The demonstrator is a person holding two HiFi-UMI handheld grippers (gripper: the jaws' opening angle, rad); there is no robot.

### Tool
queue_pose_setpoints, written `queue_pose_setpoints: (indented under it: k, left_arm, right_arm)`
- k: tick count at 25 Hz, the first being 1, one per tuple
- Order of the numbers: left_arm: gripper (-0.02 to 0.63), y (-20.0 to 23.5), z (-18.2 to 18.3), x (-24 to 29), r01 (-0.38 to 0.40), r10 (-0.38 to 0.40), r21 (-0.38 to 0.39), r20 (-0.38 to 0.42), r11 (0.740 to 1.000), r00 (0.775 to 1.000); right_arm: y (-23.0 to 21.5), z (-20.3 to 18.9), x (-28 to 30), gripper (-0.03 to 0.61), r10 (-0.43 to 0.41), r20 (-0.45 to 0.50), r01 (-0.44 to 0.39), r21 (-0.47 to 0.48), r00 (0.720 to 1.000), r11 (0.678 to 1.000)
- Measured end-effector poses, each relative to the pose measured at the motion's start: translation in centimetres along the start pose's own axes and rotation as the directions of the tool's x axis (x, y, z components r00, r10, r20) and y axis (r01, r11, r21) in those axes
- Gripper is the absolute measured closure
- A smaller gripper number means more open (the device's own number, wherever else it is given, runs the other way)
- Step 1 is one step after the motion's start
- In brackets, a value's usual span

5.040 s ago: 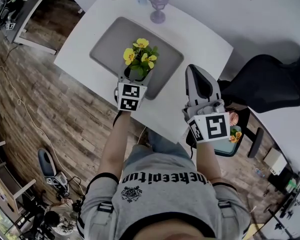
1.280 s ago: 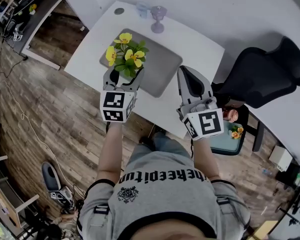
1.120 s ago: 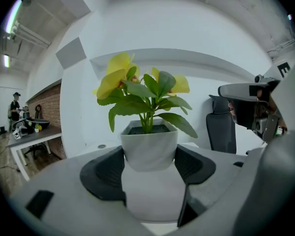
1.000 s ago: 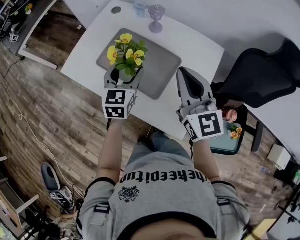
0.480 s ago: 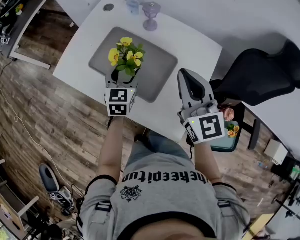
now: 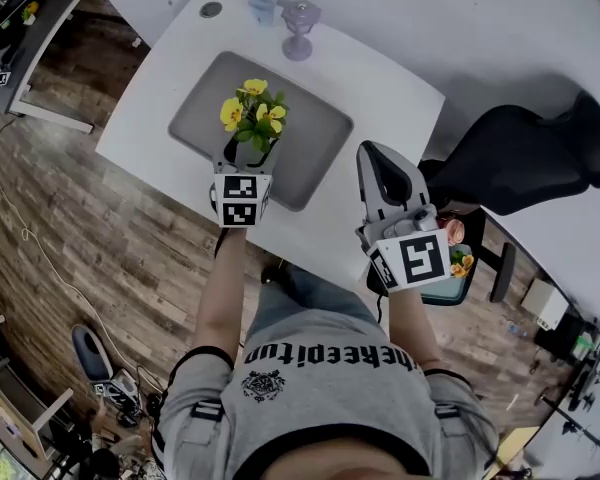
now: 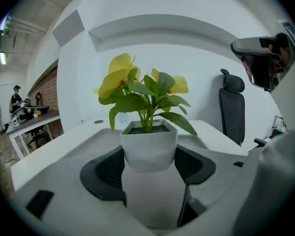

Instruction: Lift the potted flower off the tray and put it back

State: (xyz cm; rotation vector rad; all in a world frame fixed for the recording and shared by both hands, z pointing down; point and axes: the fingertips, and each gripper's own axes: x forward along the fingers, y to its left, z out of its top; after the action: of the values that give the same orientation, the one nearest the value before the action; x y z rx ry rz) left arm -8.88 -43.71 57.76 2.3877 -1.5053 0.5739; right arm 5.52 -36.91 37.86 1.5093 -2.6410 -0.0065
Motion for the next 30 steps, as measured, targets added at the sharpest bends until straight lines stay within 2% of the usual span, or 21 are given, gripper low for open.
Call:
queue_pose_setpoints:
  k: [18,22,30]
  left_arm:
    - [0.288,0.6,-2.9,4.0,-0.012,0.013,0.007,-0.096,1.0,0.995]
    - [0.288,0.8,-2.7,4.0,-0.02,0.02,0.009,-0.112,1.0,0.994]
    - [0.288,0.8,-3.6,4.6,-0.001,0.001,-0.005,-0.152,1.0,0.988]
  right_arm:
    - [-1.5,-1.8,2.3,0.577,0.018,-0.029,-0.018,0.02,0.999,1.0]
    - [-1.7,-2.0,2.6,0.577,0.021,-0.031,-0.02,0.024,0.999,1.0]
    - [-1.5,-2.4,3.3,0.577,0.035,-0.037,-0.034,0.029,0.999,0.999]
